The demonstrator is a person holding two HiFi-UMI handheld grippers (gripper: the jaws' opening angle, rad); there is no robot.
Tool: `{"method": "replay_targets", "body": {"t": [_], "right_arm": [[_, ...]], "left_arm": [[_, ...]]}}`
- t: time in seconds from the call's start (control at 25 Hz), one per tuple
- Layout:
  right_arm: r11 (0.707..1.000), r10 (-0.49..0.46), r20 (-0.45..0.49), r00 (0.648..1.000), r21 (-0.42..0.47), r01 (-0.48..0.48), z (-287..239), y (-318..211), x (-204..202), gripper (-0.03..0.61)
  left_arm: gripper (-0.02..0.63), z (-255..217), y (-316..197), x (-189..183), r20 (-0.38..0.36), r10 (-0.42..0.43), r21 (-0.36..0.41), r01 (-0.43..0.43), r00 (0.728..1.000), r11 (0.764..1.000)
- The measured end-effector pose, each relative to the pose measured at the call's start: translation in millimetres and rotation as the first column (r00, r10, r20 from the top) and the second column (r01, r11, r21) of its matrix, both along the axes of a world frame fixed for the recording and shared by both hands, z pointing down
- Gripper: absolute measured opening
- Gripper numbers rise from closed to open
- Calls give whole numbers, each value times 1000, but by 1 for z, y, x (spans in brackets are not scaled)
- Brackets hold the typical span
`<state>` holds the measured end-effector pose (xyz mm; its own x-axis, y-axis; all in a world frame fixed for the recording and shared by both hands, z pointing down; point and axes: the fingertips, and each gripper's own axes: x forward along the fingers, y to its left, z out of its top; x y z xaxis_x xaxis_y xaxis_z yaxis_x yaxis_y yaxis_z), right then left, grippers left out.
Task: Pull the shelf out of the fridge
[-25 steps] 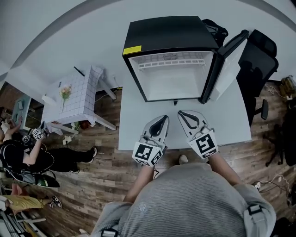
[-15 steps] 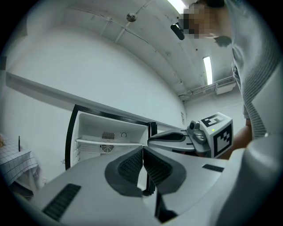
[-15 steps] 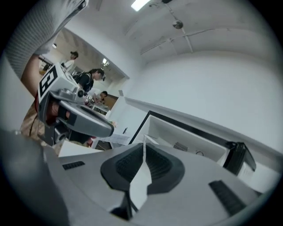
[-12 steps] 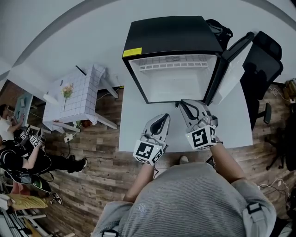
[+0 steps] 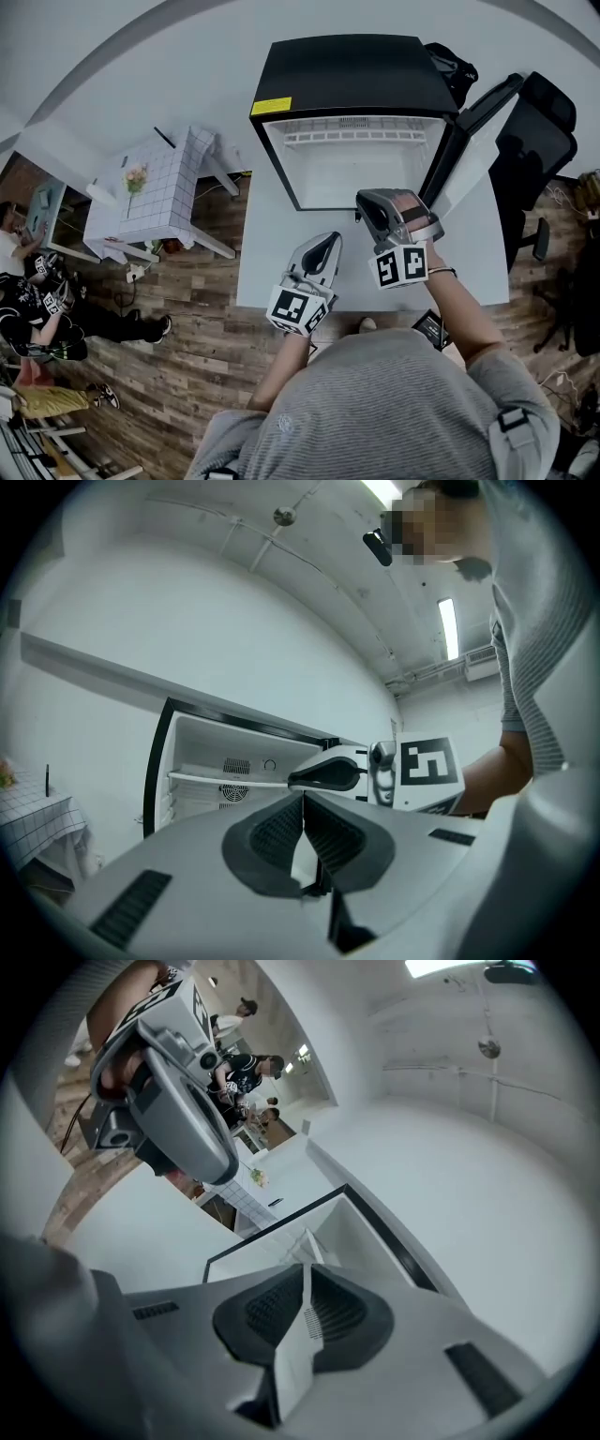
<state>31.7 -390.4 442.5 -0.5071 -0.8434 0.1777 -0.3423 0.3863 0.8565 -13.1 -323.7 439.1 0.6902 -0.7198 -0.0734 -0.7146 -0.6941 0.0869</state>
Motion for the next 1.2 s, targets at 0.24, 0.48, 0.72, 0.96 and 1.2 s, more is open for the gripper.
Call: {"method": "replay_targets", "body": {"t": [0.24, 0.48, 0.72, 0.96, 1.2], "right_arm": [[999, -1, -134, 991, 50, 7, 4, -27, -7, 56], [996, 69, -273, 960, 72, -51, 27, -67, -9, 190], [962, 257, -417, 872, 196, -189, 23, -107, 1, 193], [951, 286, -372, 883, 225, -213, 16, -129, -10, 193], [951, 287, -393, 874, 227, -210, 28, -146, -9, 193]], "left_arm": [[12, 0, 3, -7, -9, -23, -3, 23, 1000, 1000], [12, -1, 8, -16, -17, -50, -3, 50, 999, 999], [12, 0, 13, -25, -35, -77, -9, 76, 996, 997], [12, 2, 18, -28, -45, -74, -15, 74, 996, 997], [12, 5, 24, -27, -54, -64, -21, 63, 997, 998]]}}
